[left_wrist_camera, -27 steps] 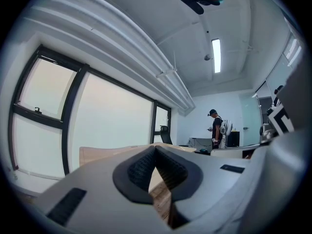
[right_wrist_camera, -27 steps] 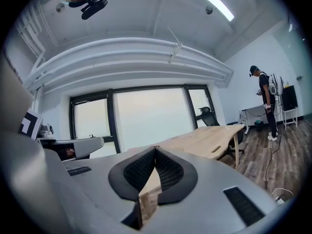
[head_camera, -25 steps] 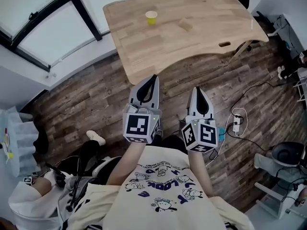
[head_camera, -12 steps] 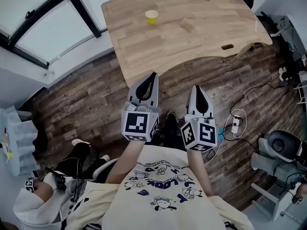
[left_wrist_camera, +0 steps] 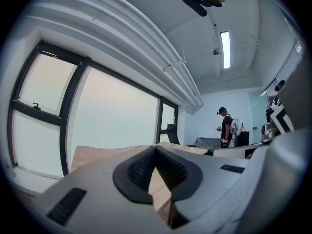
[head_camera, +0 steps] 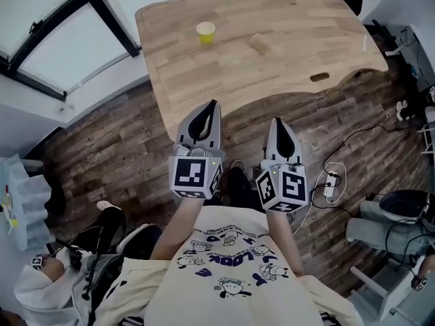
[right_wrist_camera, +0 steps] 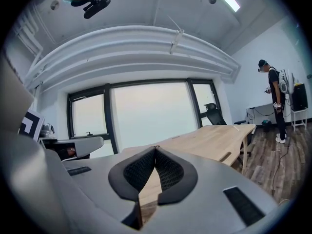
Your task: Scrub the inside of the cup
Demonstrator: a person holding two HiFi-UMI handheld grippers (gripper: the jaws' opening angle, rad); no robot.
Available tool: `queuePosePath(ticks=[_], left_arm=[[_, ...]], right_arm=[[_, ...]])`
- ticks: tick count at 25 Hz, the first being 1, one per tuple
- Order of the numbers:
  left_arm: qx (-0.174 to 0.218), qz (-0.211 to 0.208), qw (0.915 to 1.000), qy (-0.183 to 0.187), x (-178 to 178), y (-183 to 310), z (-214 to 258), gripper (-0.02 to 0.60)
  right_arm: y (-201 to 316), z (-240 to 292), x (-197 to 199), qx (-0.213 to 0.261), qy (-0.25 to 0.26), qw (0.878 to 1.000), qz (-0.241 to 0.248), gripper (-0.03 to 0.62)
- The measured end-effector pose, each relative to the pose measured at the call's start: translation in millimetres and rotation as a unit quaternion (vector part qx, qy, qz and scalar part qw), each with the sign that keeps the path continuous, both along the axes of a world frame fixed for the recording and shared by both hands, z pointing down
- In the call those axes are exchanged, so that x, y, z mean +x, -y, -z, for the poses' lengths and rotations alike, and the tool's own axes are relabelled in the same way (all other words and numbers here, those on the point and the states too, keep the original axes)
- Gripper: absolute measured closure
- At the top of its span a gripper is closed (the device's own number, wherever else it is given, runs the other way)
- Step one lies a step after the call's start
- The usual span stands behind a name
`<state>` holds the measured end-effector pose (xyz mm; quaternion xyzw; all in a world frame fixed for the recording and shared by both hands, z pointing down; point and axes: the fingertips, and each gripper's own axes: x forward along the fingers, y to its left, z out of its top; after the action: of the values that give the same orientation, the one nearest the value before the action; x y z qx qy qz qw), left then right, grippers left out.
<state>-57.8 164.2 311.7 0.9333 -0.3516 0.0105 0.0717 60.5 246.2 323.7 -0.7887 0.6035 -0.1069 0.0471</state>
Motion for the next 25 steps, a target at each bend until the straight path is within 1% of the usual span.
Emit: queuePosePath(ticks=[7,15,20,25], left_arm=[[-0.002,0.013,0.9999,0.008,34.0,27.7,1.2,0.583],[-0.004,0.035,0.9994,0.006,72.7,60.7,-0.4,0.583],[-0.005,0.043,0.9990,0.008,87.2,72.4,-3.4,0.583],[-0.013,0.057,0.9982,0.013,89.1,83.9,-9.4,0.583]], right_arm=[[32.7,1.4,40.6,-0.004,0.003,1.000,0.013,0.577],[67.0,0.0,82.9,-0.005,0.002,1.000,0.031,0.577],[85.6,-6.6,91.7,-0.009,0.007,0.999,0.048,0.577],[102.0,-15.1,97.2,-0.017,0.015,0.998,0.060,0.577]])
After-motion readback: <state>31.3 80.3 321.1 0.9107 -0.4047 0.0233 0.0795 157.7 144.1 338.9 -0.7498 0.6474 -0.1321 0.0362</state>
